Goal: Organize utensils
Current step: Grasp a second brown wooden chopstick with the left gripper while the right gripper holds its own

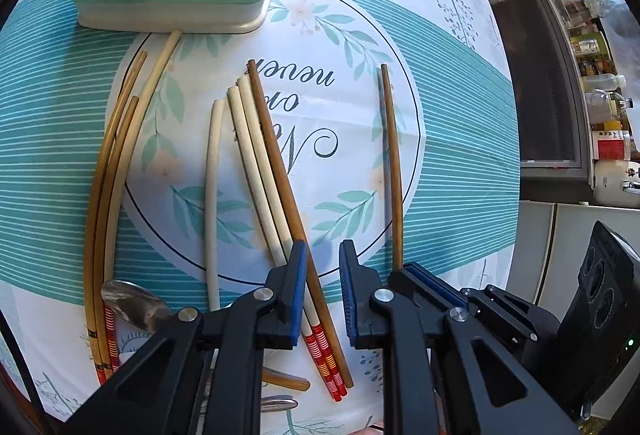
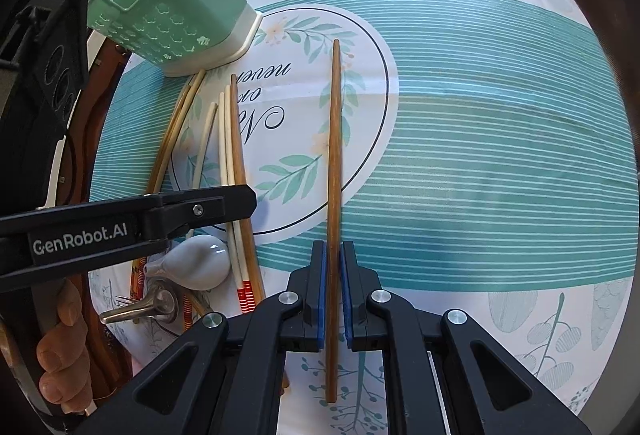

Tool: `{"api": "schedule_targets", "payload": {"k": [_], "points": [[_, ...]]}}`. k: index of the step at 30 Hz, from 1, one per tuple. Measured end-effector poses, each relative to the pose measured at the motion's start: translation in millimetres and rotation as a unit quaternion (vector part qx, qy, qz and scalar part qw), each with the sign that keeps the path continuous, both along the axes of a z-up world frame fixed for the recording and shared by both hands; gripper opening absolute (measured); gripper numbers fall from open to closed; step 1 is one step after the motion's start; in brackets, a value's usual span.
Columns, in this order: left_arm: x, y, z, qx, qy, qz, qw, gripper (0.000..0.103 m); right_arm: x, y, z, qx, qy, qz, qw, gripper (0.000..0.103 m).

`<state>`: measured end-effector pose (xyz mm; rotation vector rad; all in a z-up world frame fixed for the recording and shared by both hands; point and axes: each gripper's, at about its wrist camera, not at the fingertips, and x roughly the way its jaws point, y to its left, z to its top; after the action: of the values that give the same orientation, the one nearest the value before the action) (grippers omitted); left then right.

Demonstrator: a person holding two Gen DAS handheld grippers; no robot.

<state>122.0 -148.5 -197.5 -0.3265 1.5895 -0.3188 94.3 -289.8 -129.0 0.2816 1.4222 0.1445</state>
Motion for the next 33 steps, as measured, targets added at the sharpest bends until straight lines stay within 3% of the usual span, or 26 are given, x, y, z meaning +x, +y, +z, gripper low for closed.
{"api": "schedule_targets", "payload": {"k": [9, 15, 19, 22, 25, 29, 33], "points": [[1, -16, -7, 0.034, 0.014, -0.021, 0.9991, 0.014, -8, -1, 10, -0.008, -0.011, 0.002, 1.000, 0.007], [-1, -31, -7, 0.075, 0.003, -0.042, 0.9963, 0.015, -12, 2, 15, -0.021, -0.022, 0.010, 0.999, 0.007], [-5, -55, -5, 0.133, -0.010, -0.081, 0.9878, 0.015, -17, 5, 19, -0.034, -0.030, 0.017, 0.999, 0.007], [-9, -76, -6, 0.186, -0.024, -0.110, 0.9760, 0.015, -21, 3, 20, -0.037, -0.033, 0.017, 0.999, 0.007], [-11, -94, -7, 0.210, -0.029, -0.133, 0.9681, 0.010, -27, -2, 19, -0.031, -0.029, 0.010, 0.999, 0.007], [-8, -103, -11, 0.210, -0.020, -0.154, 0.9653, 0.008, -35, -12, 19, -0.008, -0.026, -0.005, 1.000, 0.007], [-4, -100, -13, 0.175, -0.018, -0.148, 0.9732, 0.006, -42, -20, 19, 0.006, -0.027, -0.016, 0.999, 0.007]]}}
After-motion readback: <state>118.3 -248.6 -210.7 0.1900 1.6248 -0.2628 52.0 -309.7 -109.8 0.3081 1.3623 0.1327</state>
